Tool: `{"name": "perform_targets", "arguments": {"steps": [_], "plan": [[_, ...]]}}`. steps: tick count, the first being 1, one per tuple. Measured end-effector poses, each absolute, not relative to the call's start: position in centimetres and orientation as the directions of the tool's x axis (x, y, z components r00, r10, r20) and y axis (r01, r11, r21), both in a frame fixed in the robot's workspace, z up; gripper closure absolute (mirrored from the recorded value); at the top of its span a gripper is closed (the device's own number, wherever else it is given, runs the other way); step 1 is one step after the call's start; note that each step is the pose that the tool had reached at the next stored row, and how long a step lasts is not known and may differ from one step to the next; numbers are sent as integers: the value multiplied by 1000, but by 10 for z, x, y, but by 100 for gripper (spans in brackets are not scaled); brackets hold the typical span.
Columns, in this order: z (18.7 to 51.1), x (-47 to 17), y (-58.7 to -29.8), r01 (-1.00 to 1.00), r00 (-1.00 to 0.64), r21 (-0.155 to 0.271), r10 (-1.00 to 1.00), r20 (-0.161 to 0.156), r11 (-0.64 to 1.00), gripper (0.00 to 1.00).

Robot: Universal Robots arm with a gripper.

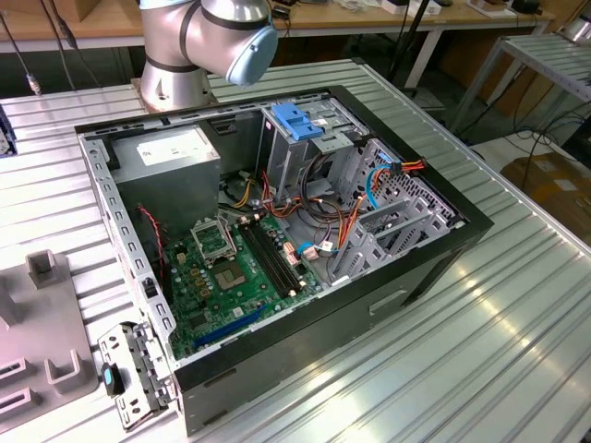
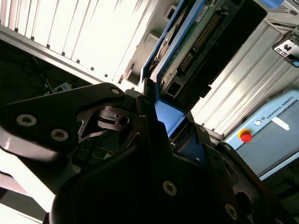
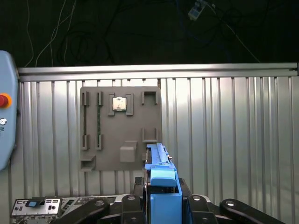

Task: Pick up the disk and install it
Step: 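Pick up the disk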

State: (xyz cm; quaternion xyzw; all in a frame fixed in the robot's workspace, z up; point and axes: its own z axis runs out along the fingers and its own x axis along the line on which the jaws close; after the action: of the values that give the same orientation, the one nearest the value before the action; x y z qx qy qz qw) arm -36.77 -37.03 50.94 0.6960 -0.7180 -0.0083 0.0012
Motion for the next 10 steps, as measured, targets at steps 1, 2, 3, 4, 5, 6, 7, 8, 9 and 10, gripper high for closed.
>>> {"name": "perform_targets", "arguments": {"steps": [1,2,3,4,5,6,7,8,9,10], "plan": [[509,-366,-371,-999,-31,14,-999,-10,31,63],[509,-365,-371,-999,-31,14,-999,-10,31,63],[509,-363,-371,-999,-31,14,-999,-10,31,63],[509,-361,-371,-999,-31,14,-999,-10,31,63],[509,-360,-371,-999,-31,14,-999,-10,31,63],[509,-360,-371,-999,-31,14,-999,-10,31,63],[509,-359,-372,-999,-31,14,-999,-10,31,63],[509,-358,-372,-999,-31,14,-999,-10,31,63],[509,-358,-372,-999,-31,14,-999,-10,31,63],[509,-357,-372,-999,-31,14,-999,-10,31,63]]}}
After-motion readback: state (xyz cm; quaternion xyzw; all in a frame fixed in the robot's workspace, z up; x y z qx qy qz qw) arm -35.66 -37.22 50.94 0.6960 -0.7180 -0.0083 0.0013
